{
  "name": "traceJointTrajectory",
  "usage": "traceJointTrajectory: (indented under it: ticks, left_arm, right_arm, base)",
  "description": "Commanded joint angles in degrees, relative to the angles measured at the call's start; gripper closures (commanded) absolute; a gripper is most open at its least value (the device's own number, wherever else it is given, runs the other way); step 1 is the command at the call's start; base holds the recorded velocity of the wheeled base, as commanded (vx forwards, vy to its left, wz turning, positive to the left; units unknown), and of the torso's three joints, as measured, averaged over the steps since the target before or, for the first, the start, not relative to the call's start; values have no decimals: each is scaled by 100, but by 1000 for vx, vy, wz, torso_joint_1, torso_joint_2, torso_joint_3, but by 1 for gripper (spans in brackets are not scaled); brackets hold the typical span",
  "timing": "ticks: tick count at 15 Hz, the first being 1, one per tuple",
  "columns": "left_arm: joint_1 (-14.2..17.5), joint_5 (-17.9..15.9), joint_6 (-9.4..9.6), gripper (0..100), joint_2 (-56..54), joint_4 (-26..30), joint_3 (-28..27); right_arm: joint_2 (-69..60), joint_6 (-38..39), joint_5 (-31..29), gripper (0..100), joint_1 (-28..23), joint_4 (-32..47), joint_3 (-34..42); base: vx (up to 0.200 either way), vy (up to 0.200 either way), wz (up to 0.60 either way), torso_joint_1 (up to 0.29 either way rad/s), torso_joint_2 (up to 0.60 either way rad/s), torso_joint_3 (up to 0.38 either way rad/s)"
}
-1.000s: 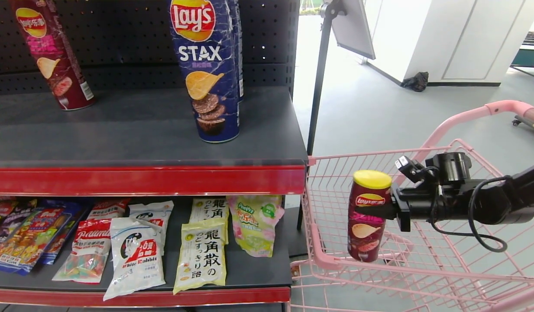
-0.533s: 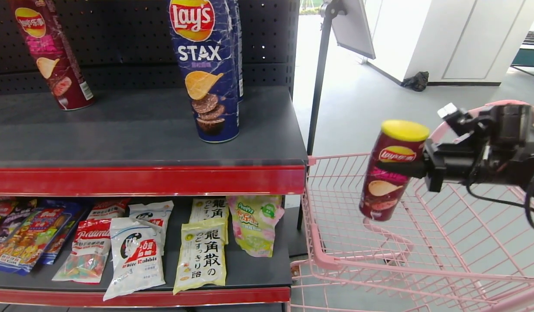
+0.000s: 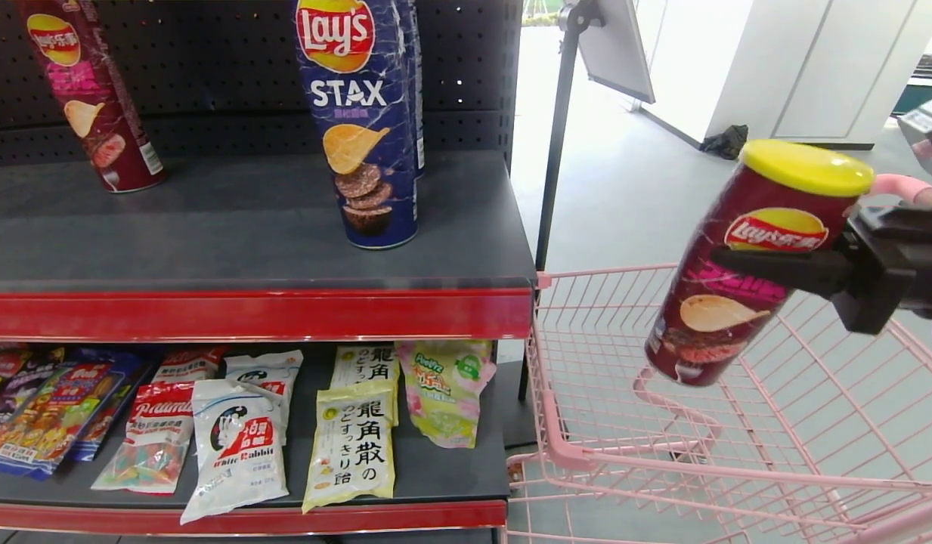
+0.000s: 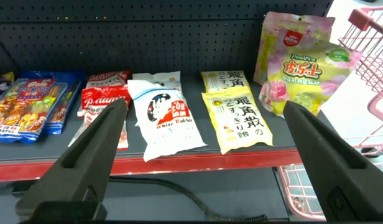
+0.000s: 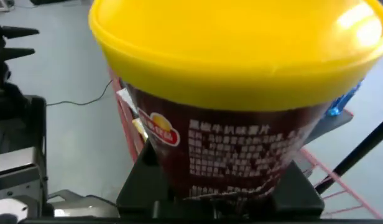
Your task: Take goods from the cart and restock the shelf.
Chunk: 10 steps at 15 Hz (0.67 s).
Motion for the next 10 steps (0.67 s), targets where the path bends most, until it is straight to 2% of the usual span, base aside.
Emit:
traceJointTrajectory:
  ticks: [1, 3, 5, 8, 10]
  left_arm:
    - [1, 4, -4, 0, 6, -2, -2]
    - [1, 4, -4, 0, 6, -2, -2]
    - [1, 4, -4, 0, 6, -2, -2]
    - [1, 4, -4, 0, 6, -2, -2]
    - [1, 4, -4, 0, 6, -2, -2]
  right_arm:
    - [-755, -81, -18, 100, 453, -14, 890]
    - [-826, -89, -123, 100, 717, -14, 1004]
    - [-817, -81, -730, 100, 1499, -14, 1031]
    - [-755, -81, -1301, 100, 2413, -14, 1303]
    - [-588, -98, -1486, 100, 2527, -14, 1259]
  base:
    - [0, 0, 0, 0, 0, 0]
    - [0, 0, 0, 0, 0, 0]
    - [0, 0, 0, 0, 0, 0]
    - [0, 0, 0, 0, 0, 0]
    - [0, 0, 0, 0, 0, 0]
